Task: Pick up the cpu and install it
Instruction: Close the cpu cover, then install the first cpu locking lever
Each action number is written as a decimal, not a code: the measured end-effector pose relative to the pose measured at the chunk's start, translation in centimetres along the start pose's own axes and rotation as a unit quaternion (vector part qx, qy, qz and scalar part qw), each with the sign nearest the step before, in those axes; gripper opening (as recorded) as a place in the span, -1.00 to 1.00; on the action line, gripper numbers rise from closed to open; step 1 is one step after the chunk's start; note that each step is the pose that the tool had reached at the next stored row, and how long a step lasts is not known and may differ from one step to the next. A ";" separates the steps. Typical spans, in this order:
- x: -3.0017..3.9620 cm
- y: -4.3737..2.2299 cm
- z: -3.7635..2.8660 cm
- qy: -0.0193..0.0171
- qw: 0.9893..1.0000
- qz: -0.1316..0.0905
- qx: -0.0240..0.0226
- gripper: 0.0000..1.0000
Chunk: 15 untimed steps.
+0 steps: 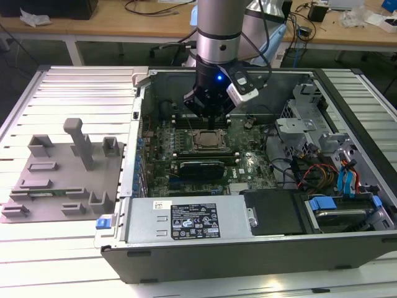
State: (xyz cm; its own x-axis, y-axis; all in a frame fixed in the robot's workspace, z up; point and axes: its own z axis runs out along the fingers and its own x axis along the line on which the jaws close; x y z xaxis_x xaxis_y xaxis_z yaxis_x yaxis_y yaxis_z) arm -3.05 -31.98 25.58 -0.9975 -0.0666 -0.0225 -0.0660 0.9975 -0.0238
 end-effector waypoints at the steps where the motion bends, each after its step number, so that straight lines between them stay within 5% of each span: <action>1: 0.00 0.00 -0.08 0.000 1.000 0.000 0.000 -0.79; 11: 0.05 -0.01 -0.93 0.000 1.000 0.000 0.000 -0.79; 15: 2.27 0.13 -0.99 0.000 1.000 0.000 0.000 -0.79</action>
State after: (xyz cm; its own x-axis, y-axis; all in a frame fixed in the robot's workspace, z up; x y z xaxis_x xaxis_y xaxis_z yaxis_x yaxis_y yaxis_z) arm -5.35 -31.98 26.51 -0.9975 -0.0667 -0.0225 -0.0661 0.9975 -0.0237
